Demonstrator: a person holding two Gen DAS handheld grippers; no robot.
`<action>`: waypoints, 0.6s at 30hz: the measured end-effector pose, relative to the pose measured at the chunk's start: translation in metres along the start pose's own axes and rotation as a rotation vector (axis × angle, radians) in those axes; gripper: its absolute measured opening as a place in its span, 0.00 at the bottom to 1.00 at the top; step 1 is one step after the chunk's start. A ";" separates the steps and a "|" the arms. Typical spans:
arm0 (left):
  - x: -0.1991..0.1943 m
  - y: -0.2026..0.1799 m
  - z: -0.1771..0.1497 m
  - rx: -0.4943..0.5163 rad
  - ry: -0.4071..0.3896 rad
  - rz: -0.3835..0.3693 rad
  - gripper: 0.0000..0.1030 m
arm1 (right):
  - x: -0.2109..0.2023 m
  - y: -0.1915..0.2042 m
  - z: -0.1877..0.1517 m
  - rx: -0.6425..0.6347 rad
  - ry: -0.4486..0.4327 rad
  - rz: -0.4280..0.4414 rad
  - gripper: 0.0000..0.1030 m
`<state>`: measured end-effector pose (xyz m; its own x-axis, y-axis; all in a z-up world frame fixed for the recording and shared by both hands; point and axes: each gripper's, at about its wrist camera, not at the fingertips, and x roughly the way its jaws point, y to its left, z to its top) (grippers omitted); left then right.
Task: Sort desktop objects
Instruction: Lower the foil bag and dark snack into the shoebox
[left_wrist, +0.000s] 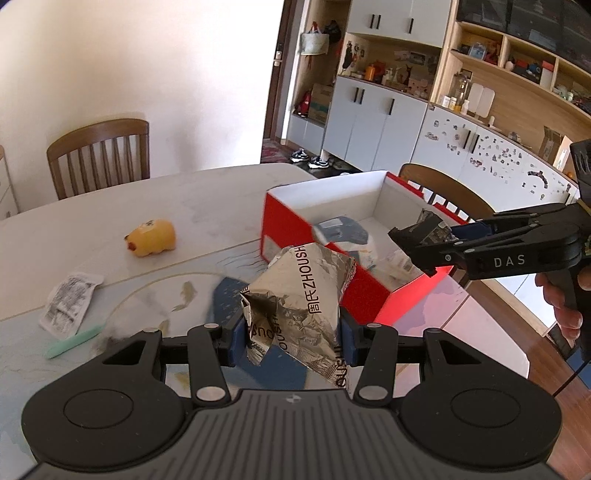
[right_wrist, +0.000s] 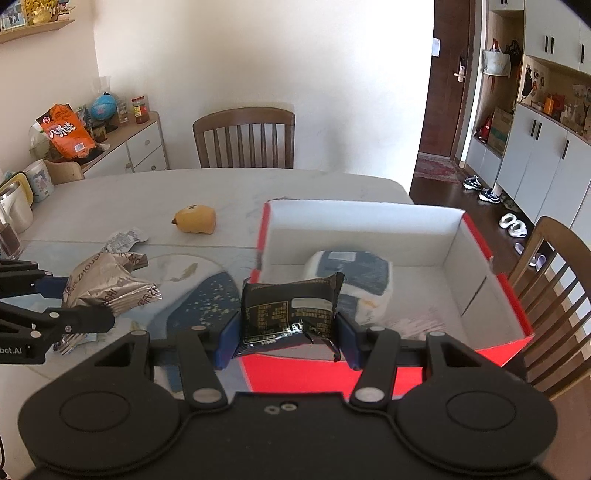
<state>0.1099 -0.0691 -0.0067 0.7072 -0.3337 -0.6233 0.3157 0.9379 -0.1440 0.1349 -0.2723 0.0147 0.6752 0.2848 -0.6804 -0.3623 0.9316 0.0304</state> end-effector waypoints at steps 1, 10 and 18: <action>0.002 -0.004 0.002 0.004 -0.002 -0.002 0.46 | 0.000 -0.004 0.000 -0.001 -0.001 0.001 0.53; 0.023 -0.040 0.021 0.041 -0.008 -0.014 0.46 | 0.005 -0.043 0.009 -0.008 0.006 0.006 0.53; 0.047 -0.067 0.037 0.078 0.030 -0.029 0.46 | 0.014 -0.076 0.020 -0.011 0.025 0.013 0.53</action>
<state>0.1453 -0.1513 0.0024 0.6782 -0.3568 -0.6424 0.3848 0.9172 -0.1031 0.1844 -0.3344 0.0175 0.6540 0.2912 -0.6982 -0.3781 0.9252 0.0317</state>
